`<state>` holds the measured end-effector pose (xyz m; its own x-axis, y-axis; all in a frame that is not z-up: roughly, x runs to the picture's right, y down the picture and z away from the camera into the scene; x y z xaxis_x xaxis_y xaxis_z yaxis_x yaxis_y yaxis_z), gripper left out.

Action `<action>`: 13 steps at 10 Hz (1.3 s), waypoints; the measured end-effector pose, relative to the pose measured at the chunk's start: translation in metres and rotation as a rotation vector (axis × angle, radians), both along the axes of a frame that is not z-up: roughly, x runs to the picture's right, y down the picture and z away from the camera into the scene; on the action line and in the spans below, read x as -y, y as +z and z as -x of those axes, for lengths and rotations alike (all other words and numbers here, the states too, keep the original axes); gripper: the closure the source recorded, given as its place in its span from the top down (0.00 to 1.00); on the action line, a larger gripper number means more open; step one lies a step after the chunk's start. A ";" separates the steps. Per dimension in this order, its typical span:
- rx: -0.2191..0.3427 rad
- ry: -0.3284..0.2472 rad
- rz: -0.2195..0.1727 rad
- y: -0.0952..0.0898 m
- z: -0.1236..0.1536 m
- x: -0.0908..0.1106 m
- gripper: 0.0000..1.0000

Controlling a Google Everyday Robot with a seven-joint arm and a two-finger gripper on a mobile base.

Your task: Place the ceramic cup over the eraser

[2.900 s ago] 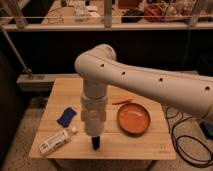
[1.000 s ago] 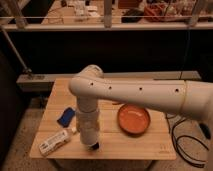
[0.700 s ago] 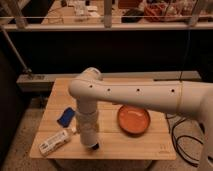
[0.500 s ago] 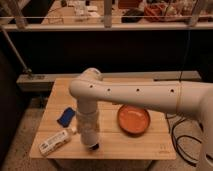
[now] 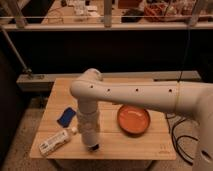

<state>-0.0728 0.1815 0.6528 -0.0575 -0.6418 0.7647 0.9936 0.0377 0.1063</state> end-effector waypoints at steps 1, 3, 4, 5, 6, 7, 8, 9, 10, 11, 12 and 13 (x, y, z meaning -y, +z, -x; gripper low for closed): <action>-0.001 -0.001 0.001 0.002 0.000 0.000 0.00; -0.003 0.001 0.003 0.005 0.000 -0.001 0.00; -0.005 0.001 0.004 0.006 -0.001 -0.002 0.00; -0.006 0.002 0.006 0.008 -0.001 -0.002 0.00; -0.007 0.003 0.007 0.010 -0.001 -0.002 0.00; -0.007 0.003 0.008 0.012 -0.001 -0.003 0.05; -0.008 0.002 0.009 0.013 -0.001 -0.003 0.13; -0.009 0.002 0.010 0.014 -0.001 -0.003 0.16; -0.011 0.004 0.011 0.016 -0.002 -0.003 0.16; -0.012 0.004 0.012 0.018 -0.003 -0.004 0.19; -0.013 0.004 0.013 0.019 -0.003 -0.004 0.26; -0.013 0.004 0.014 0.020 -0.002 -0.004 0.29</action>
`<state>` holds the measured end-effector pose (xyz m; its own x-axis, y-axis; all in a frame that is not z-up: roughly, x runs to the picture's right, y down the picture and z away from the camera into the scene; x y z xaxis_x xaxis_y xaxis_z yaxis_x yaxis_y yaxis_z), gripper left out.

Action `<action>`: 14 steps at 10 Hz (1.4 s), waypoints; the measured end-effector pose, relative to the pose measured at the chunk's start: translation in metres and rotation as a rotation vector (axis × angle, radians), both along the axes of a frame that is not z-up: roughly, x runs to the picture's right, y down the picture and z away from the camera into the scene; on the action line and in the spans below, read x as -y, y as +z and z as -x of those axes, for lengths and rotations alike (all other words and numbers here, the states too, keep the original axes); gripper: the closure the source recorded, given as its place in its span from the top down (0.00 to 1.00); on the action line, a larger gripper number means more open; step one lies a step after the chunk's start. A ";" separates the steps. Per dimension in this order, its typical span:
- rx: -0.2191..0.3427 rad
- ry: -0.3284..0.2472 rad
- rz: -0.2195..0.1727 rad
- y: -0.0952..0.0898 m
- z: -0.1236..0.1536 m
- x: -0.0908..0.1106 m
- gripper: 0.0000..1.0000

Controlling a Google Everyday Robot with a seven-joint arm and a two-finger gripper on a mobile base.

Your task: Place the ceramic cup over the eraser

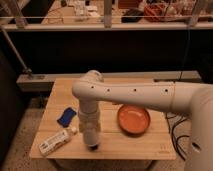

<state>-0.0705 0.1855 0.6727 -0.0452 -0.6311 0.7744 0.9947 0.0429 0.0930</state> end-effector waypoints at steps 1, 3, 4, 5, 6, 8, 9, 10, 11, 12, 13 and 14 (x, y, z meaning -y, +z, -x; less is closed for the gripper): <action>0.001 0.000 0.000 0.001 0.001 0.000 0.30; -0.002 0.001 0.003 0.004 0.000 -0.001 0.41; -0.004 0.002 0.004 0.006 0.000 -0.001 0.42; -0.005 0.002 0.006 0.007 -0.001 -0.001 0.42; -0.005 0.001 0.007 0.008 0.000 -0.001 0.42; -0.004 0.001 0.008 0.010 0.001 -0.002 0.44; -0.005 0.002 0.009 0.012 0.001 -0.002 0.49; -0.007 0.002 0.010 0.013 0.000 -0.002 0.54; -0.008 0.001 0.011 0.014 0.000 -0.002 0.54; -0.008 0.001 0.012 0.015 0.001 -0.002 0.54; -0.008 0.001 0.014 0.016 0.001 -0.002 0.54; -0.009 0.002 0.015 0.017 0.001 -0.002 0.54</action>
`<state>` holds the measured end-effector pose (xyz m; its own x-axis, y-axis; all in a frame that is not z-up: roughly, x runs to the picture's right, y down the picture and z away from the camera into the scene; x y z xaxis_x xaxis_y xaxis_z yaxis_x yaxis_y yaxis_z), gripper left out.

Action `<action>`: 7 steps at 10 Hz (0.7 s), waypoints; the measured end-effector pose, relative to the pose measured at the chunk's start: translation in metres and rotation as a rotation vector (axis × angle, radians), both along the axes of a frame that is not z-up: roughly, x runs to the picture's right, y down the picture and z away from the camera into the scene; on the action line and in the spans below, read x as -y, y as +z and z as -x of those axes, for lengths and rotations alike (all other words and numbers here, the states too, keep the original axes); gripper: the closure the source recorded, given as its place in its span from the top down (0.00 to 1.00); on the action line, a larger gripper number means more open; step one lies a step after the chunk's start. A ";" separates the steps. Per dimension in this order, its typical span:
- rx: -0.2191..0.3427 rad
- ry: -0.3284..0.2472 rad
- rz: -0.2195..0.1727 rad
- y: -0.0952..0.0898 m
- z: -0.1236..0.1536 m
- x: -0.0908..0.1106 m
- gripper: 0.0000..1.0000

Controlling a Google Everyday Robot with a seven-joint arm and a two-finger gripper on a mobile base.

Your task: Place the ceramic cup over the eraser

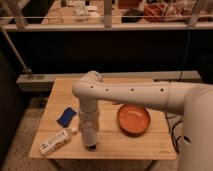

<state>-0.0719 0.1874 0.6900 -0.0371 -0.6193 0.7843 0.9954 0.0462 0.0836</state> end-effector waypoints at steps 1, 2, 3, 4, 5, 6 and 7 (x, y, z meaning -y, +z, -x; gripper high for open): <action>0.000 0.000 0.001 0.001 0.000 0.000 0.54; -0.001 0.000 0.001 0.002 0.000 0.000 0.54; -0.002 0.002 0.002 0.002 0.000 0.001 0.54; -0.004 0.002 0.003 0.003 0.000 0.001 0.54; -0.004 0.002 0.004 0.004 0.000 0.001 0.54; -0.003 0.002 0.005 0.005 0.000 0.001 0.54; -0.004 0.001 0.006 0.006 0.000 0.001 0.54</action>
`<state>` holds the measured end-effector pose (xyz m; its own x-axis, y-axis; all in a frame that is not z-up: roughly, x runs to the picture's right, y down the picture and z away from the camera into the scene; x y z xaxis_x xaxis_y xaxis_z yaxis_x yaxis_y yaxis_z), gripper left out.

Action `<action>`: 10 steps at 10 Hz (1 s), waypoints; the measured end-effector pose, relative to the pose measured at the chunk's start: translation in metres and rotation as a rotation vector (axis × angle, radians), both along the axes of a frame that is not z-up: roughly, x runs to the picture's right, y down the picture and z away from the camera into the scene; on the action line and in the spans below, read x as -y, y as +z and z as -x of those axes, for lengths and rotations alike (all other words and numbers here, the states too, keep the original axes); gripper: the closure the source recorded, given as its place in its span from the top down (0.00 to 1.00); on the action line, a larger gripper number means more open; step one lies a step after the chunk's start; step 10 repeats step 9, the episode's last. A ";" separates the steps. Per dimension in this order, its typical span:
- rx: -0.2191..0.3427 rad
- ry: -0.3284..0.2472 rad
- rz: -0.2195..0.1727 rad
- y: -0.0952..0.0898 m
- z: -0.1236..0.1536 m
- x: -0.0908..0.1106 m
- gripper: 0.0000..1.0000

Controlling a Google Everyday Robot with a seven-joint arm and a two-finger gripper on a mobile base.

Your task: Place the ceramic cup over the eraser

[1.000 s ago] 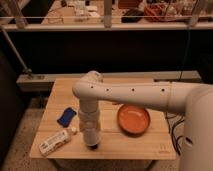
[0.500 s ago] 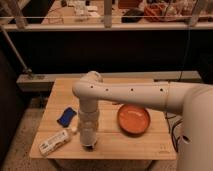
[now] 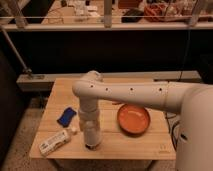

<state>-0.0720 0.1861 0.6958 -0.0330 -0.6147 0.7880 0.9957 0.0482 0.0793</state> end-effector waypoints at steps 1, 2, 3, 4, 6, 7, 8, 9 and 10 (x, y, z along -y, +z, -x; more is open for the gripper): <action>-0.001 0.001 0.001 0.001 0.000 0.000 0.54; -0.001 0.002 0.001 0.001 0.000 0.000 0.55; -0.002 0.003 0.002 0.002 0.000 0.001 0.61; -0.004 0.003 0.004 0.003 -0.001 0.000 0.67; -0.006 0.005 0.006 0.004 -0.001 0.001 0.68; -0.007 0.006 0.008 0.005 -0.002 0.001 0.68; -0.008 0.007 0.009 0.005 -0.003 0.001 0.68; -0.008 0.008 0.009 0.006 -0.004 0.001 0.71; -0.008 0.008 0.009 0.006 -0.004 0.001 0.71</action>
